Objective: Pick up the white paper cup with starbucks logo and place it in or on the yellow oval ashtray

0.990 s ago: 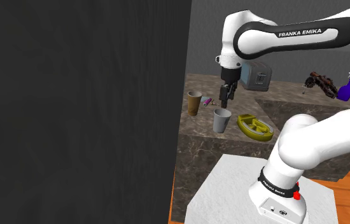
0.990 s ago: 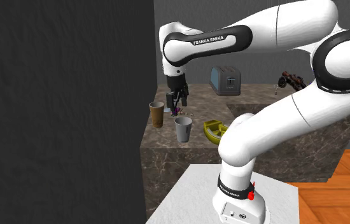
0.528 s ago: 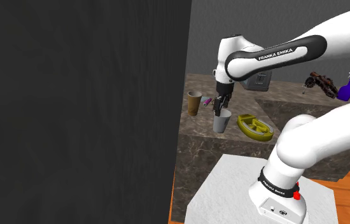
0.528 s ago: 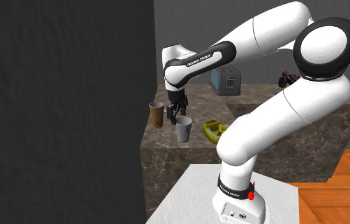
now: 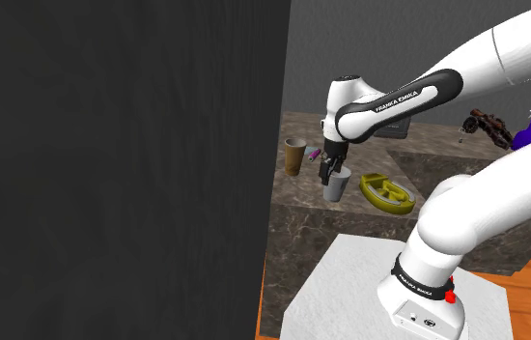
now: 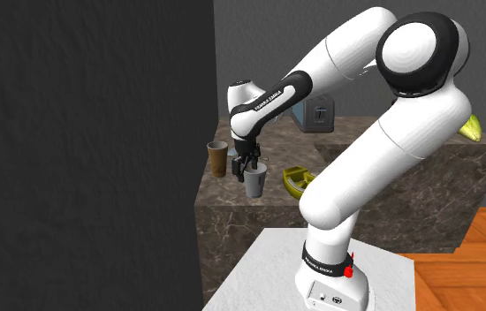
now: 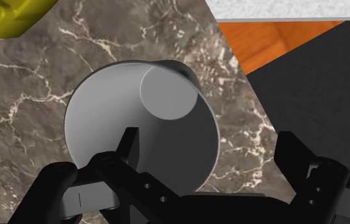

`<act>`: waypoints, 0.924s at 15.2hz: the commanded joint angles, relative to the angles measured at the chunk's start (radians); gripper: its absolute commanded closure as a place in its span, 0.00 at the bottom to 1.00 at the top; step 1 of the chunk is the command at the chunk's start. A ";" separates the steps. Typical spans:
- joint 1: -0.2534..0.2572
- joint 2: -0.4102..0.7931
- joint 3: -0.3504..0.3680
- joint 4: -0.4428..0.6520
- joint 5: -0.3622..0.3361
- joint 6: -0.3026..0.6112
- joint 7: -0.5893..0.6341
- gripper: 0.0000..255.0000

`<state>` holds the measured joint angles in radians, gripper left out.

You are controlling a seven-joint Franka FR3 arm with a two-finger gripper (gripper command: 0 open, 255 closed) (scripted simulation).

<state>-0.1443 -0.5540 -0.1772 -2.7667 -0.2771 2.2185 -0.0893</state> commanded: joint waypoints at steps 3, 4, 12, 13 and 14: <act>-0.007 0.033 -0.009 -0.030 -0.014 0.064 0.005 0.00; -0.007 0.033 -0.009 -0.030 -0.014 0.064 0.005 0.00; -0.007 0.033 -0.009 -0.030 -0.014 0.064 0.005 1.00; -0.007 0.033 -0.009 -0.030 -0.014 0.065 0.005 1.00; -0.007 0.033 -0.009 -0.030 -0.014 0.065 0.005 1.00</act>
<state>-0.1517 -0.5210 -0.1858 -2.7968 -0.2907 2.2830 -0.0843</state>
